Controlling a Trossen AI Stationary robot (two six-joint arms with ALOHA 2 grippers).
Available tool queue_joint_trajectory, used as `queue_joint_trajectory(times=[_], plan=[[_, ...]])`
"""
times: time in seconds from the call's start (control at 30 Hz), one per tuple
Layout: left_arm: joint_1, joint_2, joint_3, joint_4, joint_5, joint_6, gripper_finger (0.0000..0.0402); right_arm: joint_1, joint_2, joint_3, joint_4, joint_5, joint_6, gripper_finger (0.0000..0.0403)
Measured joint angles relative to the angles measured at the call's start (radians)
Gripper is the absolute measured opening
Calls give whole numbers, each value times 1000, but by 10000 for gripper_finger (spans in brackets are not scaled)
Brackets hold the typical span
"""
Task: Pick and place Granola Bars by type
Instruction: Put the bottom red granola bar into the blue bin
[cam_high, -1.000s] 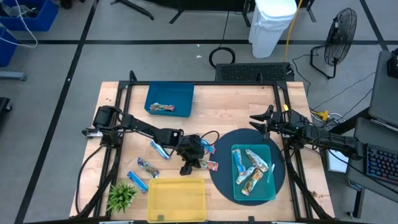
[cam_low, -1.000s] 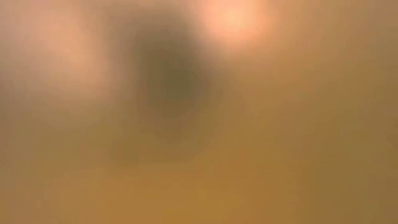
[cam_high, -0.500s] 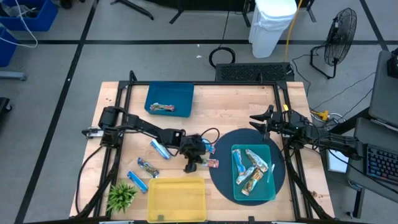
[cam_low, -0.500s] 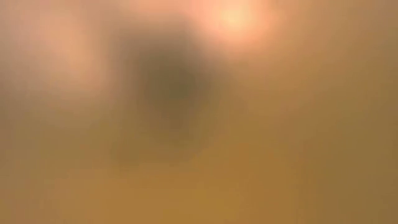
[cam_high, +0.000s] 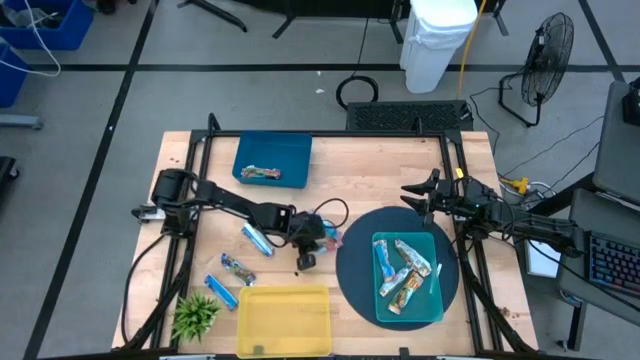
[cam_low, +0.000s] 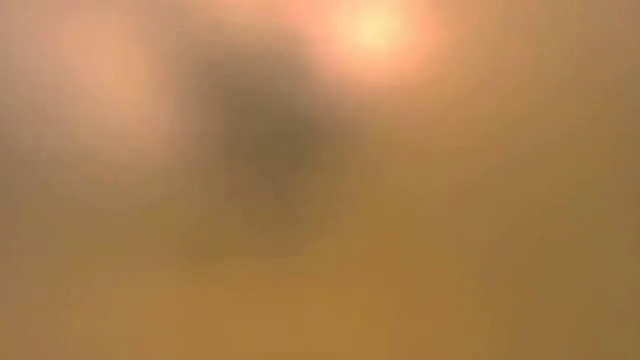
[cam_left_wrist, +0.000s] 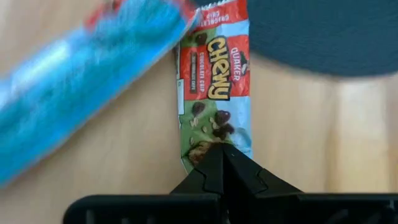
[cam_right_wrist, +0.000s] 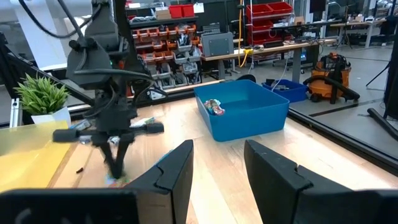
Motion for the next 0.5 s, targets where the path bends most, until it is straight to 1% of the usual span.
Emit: queue_joint_trajectory(times=[0.17,0.27,0.4,0.5], plan=[[-1,-24,-1,-126,-90,-55,6,0,6,0,-1,0,0,135],[0,-37,-1,-149,-113,-73,4,0,6,0,0,0,0,135],[-10,-66,-5,-201,-177,-87,6,0,7,0,1,0,0,135],[-16,-84,-7,-270,-236,-95,3,0,9,0,0,0,0,135]])
